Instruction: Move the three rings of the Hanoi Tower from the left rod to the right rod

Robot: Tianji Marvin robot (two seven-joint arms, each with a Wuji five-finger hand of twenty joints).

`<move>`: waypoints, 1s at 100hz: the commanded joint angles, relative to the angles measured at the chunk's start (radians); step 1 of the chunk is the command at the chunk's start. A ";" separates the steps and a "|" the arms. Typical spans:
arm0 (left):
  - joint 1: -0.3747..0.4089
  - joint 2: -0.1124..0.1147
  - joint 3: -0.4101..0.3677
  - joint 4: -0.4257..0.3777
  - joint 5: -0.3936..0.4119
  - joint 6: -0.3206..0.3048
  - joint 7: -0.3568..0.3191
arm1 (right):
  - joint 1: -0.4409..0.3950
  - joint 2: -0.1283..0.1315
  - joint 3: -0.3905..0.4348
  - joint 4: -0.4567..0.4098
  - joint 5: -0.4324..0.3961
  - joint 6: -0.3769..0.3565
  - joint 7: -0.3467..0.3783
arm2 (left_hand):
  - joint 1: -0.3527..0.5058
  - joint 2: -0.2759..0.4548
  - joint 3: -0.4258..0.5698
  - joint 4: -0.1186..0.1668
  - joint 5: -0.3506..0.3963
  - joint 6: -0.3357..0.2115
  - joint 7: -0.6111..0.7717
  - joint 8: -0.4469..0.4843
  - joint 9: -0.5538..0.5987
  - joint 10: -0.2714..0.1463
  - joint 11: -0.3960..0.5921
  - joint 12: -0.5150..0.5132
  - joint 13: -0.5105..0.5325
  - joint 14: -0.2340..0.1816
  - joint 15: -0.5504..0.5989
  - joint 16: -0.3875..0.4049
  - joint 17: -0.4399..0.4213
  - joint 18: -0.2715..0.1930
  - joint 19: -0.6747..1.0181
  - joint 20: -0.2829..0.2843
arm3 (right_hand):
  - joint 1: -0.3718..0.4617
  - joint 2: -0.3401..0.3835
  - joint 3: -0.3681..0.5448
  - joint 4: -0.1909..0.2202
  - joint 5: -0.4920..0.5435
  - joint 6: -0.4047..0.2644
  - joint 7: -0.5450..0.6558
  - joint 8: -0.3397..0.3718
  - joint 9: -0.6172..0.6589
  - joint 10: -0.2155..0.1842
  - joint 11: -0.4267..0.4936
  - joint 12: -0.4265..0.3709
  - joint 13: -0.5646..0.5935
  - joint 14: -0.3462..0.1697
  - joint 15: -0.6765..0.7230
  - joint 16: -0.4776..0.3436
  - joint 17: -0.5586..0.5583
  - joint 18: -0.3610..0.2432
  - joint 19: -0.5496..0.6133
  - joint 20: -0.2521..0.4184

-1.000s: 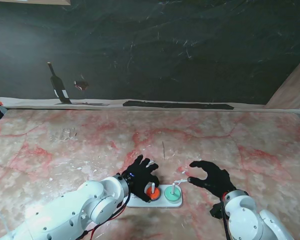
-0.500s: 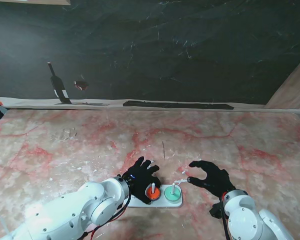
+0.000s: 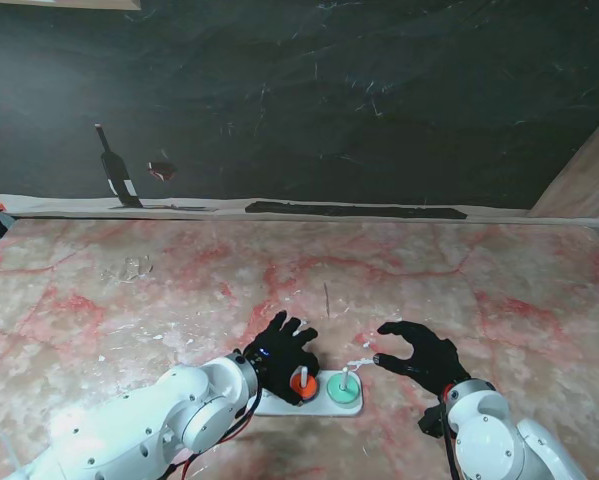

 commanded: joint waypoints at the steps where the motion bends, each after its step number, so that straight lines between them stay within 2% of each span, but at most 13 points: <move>1: 0.007 0.001 -0.002 -0.004 0.005 0.004 0.000 | -0.009 -0.001 -0.003 -0.006 -0.002 0.003 -0.001 | 0.012 0.027 0.034 0.032 0.043 -0.003 0.062 0.023 -0.013 -0.010 0.027 0.004 -0.022 -0.007 0.022 0.031 -0.003 -0.002 -0.004 0.028 | -0.039 0.005 0.006 0.004 -0.027 0.009 -0.009 0.005 -0.032 -0.003 0.012 0.005 -0.018 -0.001 -0.007 0.007 -0.003 0.002 -0.013 -0.008; 30: 0.010 0.001 -0.004 0.001 0.007 0.003 0.008 | -0.010 -0.001 -0.001 -0.008 -0.002 0.002 -0.002 | 0.014 0.034 0.043 0.032 0.068 0.036 0.080 0.019 -0.006 -0.014 0.046 0.008 -0.011 -0.012 0.044 0.062 -0.003 -0.009 0.003 0.047 | -0.039 0.007 0.005 0.003 -0.026 0.010 -0.009 0.004 -0.033 -0.004 0.012 0.005 -0.019 -0.001 -0.007 0.007 -0.003 0.002 -0.013 -0.008; 45: 0.009 0.005 -0.004 -0.010 0.014 0.003 -0.012 | -0.012 -0.001 -0.001 -0.009 -0.002 0.003 -0.002 | -0.009 0.018 0.037 0.032 0.005 0.092 0.004 -0.030 -0.015 -0.005 0.032 0.003 -0.012 -0.013 0.047 0.068 -0.005 -0.010 0.006 0.063 | -0.040 0.007 0.005 0.003 -0.026 0.011 -0.009 0.004 -0.033 -0.004 0.012 0.005 -0.018 -0.001 -0.007 0.007 -0.003 0.002 -0.013 -0.008; 51: 0.008 0.009 -0.004 -0.018 0.016 0.002 -0.033 | -0.012 -0.001 -0.001 -0.009 -0.002 0.003 -0.002 | -0.006 -0.008 0.032 0.028 -0.043 0.119 -0.043 -0.056 -0.025 -0.003 0.017 -0.001 -0.017 -0.013 0.040 0.065 -0.005 -0.010 0.004 0.066 | -0.039 0.005 0.005 0.004 -0.026 0.010 -0.009 0.004 -0.033 -0.004 0.012 0.005 -0.019 -0.001 -0.007 0.007 -0.003 0.002 -0.013 -0.008; 55: 0.009 0.011 -0.005 -0.022 0.017 0.002 -0.044 | -0.012 -0.001 0.000 -0.009 -0.002 0.004 -0.002 | -0.003 -0.018 0.031 0.023 -0.043 0.127 -0.064 -0.070 -0.025 -0.003 0.009 0.001 -0.017 -0.013 0.035 0.063 -0.004 -0.010 0.001 0.066 | -0.041 0.005 0.005 0.003 -0.026 0.010 -0.009 0.004 -0.032 -0.003 0.012 0.005 -0.019 -0.001 -0.007 0.007 -0.003 0.002 -0.013 -0.008; 70: 0.009 0.017 -0.005 -0.033 0.021 0.003 -0.072 | -0.013 -0.001 0.000 -0.010 -0.002 0.004 -0.002 | 0.004 -0.043 0.035 0.017 -0.070 0.135 -0.088 -0.082 -0.034 -0.004 -0.005 0.004 -0.022 -0.016 0.022 0.061 -0.004 -0.013 -0.004 0.063 | -0.040 0.004 0.006 0.004 -0.026 0.011 -0.009 0.004 -0.033 -0.004 0.011 0.005 -0.019 0.000 -0.007 0.007 -0.003 0.002 -0.013 -0.008; 100: 0.011 0.010 -0.002 -0.014 0.023 0.008 -0.031 | -0.012 -0.001 -0.001 -0.010 -0.003 0.004 -0.001 | 0.011 0.010 0.078 0.035 -0.035 0.059 -0.012 -0.032 -0.021 -0.005 0.010 0.030 -0.012 -0.020 0.040 0.082 -0.001 -0.021 0.004 0.072 | -0.040 0.006 0.006 0.004 -0.026 0.011 -0.009 0.004 -0.033 -0.004 0.011 0.005 -0.019 -0.001 -0.007 0.007 -0.003 0.002 -0.013 -0.008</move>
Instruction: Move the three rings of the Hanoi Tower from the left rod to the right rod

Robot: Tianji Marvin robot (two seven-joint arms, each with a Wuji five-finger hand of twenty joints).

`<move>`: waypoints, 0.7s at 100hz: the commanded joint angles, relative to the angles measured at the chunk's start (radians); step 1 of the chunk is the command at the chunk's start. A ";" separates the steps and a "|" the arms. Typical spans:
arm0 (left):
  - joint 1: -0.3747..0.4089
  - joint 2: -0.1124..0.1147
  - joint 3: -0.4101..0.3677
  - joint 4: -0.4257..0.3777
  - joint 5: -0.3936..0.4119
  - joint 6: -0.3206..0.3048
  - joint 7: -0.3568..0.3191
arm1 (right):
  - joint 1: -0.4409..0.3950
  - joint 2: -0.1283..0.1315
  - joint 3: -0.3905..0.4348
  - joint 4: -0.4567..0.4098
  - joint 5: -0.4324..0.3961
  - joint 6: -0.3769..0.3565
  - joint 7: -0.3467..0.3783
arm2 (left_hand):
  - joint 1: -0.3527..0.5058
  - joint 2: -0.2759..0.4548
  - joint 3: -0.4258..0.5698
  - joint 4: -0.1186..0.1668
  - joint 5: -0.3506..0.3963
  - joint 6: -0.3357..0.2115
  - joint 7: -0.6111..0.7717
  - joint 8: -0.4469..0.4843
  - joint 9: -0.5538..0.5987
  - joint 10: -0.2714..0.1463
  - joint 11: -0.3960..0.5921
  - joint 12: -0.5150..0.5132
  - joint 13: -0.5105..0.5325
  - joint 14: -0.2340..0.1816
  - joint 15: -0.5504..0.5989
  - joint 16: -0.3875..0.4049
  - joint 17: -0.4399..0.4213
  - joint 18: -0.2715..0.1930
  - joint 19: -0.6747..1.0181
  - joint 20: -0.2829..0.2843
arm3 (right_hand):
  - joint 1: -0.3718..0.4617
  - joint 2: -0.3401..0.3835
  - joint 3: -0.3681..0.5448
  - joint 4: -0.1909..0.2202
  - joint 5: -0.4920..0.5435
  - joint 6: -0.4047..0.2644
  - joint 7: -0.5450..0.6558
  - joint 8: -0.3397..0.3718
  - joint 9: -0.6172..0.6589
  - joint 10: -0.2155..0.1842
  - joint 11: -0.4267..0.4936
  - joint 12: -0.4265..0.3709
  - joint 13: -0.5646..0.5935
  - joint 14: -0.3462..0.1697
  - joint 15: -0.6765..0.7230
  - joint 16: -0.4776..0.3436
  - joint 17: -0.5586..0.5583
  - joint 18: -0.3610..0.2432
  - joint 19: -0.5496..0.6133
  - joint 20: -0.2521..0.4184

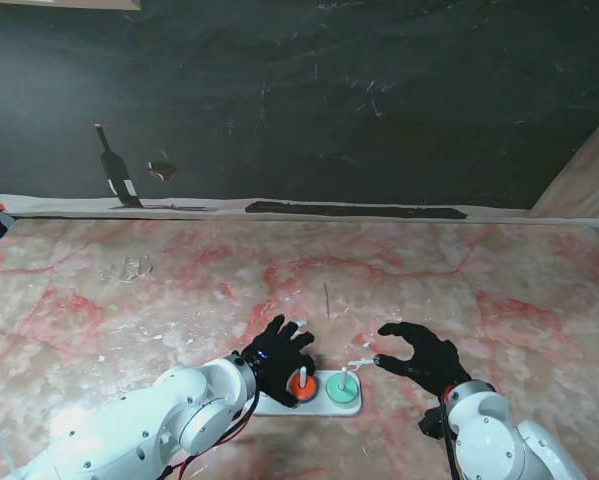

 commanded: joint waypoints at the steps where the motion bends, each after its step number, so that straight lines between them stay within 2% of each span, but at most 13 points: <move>1: 0.004 -0.004 0.001 0.010 -0.003 0.003 0.015 | -0.006 -0.001 -0.003 -0.006 -0.002 0.002 0.000 | 0.012 0.011 0.025 0.034 0.018 -0.028 0.031 0.019 -0.020 -0.005 -0.007 0.013 -0.011 -0.008 0.005 0.013 -0.002 -0.006 0.000 0.021 | -0.041 0.006 0.006 0.003 -0.026 0.010 -0.009 0.004 -0.033 -0.005 0.012 0.005 -0.019 -0.001 -0.007 0.007 -0.003 0.002 -0.013 -0.008; 31: 0.005 -0.011 0.003 0.030 -0.015 0.000 0.051 | -0.007 -0.001 -0.003 -0.006 0.000 0.003 -0.002 | 0.030 0.045 0.022 0.025 0.083 -0.077 0.095 0.048 -0.008 -0.015 0.021 0.015 -0.007 -0.010 0.023 0.020 -0.004 -0.009 0.008 0.035 | -0.043 0.010 0.005 0.003 -0.027 0.012 -0.010 0.004 -0.033 -0.004 0.012 0.005 -0.020 -0.002 -0.007 0.007 -0.003 0.002 -0.012 -0.007; 70: 0.020 -0.006 -0.029 0.002 -0.004 -0.024 0.037 | -0.004 -0.001 -0.003 -0.004 0.004 0.000 0.001 | 0.023 0.066 -0.003 0.023 0.130 -0.075 0.118 0.050 0.000 -0.025 0.041 0.005 -0.003 -0.006 0.034 0.017 -0.005 -0.007 0.007 0.041 | -0.044 0.012 0.005 0.004 -0.029 0.013 -0.011 0.003 -0.034 -0.003 0.012 0.005 -0.019 -0.001 -0.007 0.007 -0.004 0.003 -0.011 -0.005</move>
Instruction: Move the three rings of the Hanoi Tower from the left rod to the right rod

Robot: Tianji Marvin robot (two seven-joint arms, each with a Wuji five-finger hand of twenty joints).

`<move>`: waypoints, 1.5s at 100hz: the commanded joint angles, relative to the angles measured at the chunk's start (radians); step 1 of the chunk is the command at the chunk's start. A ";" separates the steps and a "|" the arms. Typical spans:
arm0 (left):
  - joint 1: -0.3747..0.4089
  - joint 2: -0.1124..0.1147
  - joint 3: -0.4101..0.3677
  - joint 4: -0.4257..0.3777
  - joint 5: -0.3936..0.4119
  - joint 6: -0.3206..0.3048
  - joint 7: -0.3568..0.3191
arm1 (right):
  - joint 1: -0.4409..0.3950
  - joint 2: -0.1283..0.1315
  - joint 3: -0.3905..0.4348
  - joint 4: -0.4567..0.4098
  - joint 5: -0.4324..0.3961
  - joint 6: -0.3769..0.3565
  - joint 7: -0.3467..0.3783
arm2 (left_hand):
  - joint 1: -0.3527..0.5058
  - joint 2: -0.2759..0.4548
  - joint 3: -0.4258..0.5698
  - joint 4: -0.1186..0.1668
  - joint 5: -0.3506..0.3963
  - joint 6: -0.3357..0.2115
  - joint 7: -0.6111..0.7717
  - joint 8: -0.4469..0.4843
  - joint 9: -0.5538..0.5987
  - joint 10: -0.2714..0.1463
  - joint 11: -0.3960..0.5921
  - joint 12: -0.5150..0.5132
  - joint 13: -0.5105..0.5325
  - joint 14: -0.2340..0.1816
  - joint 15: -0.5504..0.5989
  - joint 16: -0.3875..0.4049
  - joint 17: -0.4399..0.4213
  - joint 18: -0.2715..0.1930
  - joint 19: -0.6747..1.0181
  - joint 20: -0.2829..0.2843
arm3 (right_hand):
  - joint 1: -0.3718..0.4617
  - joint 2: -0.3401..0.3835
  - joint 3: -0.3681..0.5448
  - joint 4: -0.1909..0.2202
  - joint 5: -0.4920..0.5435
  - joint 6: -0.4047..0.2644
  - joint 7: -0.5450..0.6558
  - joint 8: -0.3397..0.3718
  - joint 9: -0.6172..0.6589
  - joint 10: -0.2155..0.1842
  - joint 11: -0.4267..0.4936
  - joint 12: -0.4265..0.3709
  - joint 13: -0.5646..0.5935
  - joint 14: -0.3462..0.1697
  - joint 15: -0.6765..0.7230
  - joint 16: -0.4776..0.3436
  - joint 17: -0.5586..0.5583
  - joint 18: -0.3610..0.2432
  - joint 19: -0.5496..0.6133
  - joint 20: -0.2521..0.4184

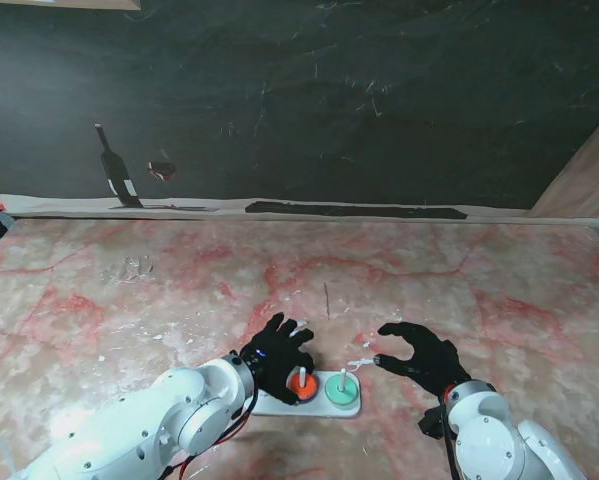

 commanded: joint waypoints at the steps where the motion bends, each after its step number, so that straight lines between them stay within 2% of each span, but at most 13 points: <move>1: 0.002 0.003 -0.004 -0.017 0.003 -0.006 -0.009 | -0.005 -0.001 -0.003 -0.004 0.001 -0.001 0.001 | 0.023 0.066 0.019 0.024 0.070 -0.054 0.082 0.025 0.000 -0.026 0.016 -0.002 -0.004 -0.006 0.015 0.005 -0.005 0.002 -0.002 0.019 | -0.044 0.012 0.005 0.004 -0.029 0.012 -0.010 0.003 -0.033 -0.004 0.012 0.005 -0.019 -0.001 -0.007 0.007 -0.004 0.003 -0.010 -0.005; 65: 0.001 0.015 -0.041 -0.086 0.008 -0.038 -0.096 | -0.004 0.000 -0.001 -0.007 0.011 0.006 0.012 | 0.022 0.081 -0.033 0.036 0.095 -0.041 0.071 0.013 0.007 -0.030 0.033 -0.018 0.007 -0.003 0.041 -0.004 -0.006 0.007 0.005 0.033 | -0.044 0.012 0.005 0.004 -0.029 0.014 -0.011 0.003 -0.033 -0.003 0.012 0.005 -0.019 0.000 -0.007 0.007 -0.005 0.007 -0.010 -0.004; 150: -0.008 0.023 -0.063 -0.119 -0.012 -0.091 -0.154 | -0.001 0.003 0.000 -0.007 0.022 0.006 0.029 | 0.016 0.120 -0.056 0.054 0.125 -0.002 0.047 -0.010 0.011 -0.014 0.044 -0.049 0.011 0.005 0.068 -0.021 -0.011 0.017 0.017 0.064 | -0.042 0.009 0.005 0.004 -0.027 0.017 -0.012 0.000 -0.032 -0.001 0.014 0.006 -0.017 0.004 -0.007 0.007 -0.005 0.011 -0.011 -0.005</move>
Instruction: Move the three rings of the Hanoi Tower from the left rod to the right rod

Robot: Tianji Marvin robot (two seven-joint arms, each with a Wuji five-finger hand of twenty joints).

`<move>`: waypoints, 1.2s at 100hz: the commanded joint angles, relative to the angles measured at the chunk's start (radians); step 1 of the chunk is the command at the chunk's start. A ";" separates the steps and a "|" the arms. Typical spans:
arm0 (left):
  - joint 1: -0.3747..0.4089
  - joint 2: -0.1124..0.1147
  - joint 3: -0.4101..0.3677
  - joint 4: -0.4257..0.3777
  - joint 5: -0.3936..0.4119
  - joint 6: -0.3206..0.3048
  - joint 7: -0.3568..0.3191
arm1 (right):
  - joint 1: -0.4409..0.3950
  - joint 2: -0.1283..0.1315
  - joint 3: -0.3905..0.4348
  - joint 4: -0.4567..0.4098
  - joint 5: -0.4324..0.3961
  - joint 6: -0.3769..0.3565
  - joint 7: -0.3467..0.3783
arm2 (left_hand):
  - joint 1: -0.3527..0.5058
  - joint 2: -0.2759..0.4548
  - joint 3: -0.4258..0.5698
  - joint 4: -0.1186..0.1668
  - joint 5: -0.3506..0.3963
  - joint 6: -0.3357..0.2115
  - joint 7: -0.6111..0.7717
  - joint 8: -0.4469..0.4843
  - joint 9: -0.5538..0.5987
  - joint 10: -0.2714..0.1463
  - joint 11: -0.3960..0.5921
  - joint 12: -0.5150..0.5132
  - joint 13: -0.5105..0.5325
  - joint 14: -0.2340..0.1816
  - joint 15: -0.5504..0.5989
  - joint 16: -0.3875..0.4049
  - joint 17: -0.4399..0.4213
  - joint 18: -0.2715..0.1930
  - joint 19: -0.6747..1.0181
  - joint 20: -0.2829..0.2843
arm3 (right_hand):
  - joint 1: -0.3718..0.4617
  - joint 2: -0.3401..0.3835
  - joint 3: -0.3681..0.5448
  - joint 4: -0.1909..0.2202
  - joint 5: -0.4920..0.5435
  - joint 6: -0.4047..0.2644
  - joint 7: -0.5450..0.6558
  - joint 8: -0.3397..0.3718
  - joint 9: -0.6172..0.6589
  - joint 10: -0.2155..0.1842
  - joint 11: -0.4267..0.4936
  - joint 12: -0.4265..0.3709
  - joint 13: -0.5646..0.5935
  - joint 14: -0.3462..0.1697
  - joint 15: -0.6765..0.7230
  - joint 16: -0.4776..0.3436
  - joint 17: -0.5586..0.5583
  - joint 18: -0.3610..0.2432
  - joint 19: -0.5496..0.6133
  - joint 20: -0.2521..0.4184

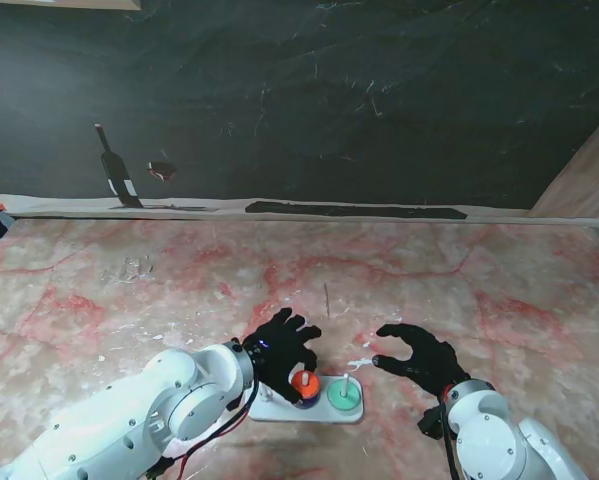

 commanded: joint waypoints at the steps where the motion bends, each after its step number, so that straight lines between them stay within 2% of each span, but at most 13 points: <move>1: -0.006 0.003 -0.001 -0.011 -0.006 -0.009 -0.009 | -0.006 0.001 -0.001 -0.006 0.001 0.001 0.004 | 0.017 0.084 0.017 0.055 0.073 -0.058 0.045 -0.001 0.010 -0.013 0.011 -0.010 0.008 0.005 0.016 -0.009 -0.011 0.017 0.002 0.017 | -0.041 0.008 0.006 0.004 -0.027 0.006 -0.010 0.000 -0.032 0.000 0.014 0.006 -0.018 0.005 -0.007 0.007 -0.005 0.010 -0.011 -0.005; 61: -0.002 0.012 -0.039 -0.040 -0.045 -0.055 -0.066 | -0.006 0.003 0.001 -0.009 0.014 -0.003 0.018 | 0.018 0.149 -0.013 0.061 0.070 -0.047 0.025 -0.008 0.003 -0.018 -0.008 -0.025 0.002 0.003 -0.002 -0.020 -0.012 0.024 0.000 0.025 | -0.041 -0.003 0.012 0.005 -0.024 0.018 -0.011 -0.003 -0.031 0.002 0.014 0.006 -0.016 0.007 -0.007 0.006 -0.006 0.016 -0.014 -0.007; 120: -0.003 0.016 -0.068 -0.084 -0.062 -0.068 -0.114 | -0.008 0.004 0.004 -0.011 0.023 -0.003 0.024 | 0.027 0.150 -0.029 0.064 0.083 -0.046 0.023 -0.004 0.006 -0.018 -0.005 -0.024 0.008 0.005 0.011 -0.018 -0.013 0.025 0.007 0.038 | -0.044 -0.003 0.016 0.004 -0.023 0.025 -0.013 -0.005 -0.031 0.005 0.015 0.007 -0.018 0.007 -0.007 0.005 -0.006 0.021 -0.016 -0.008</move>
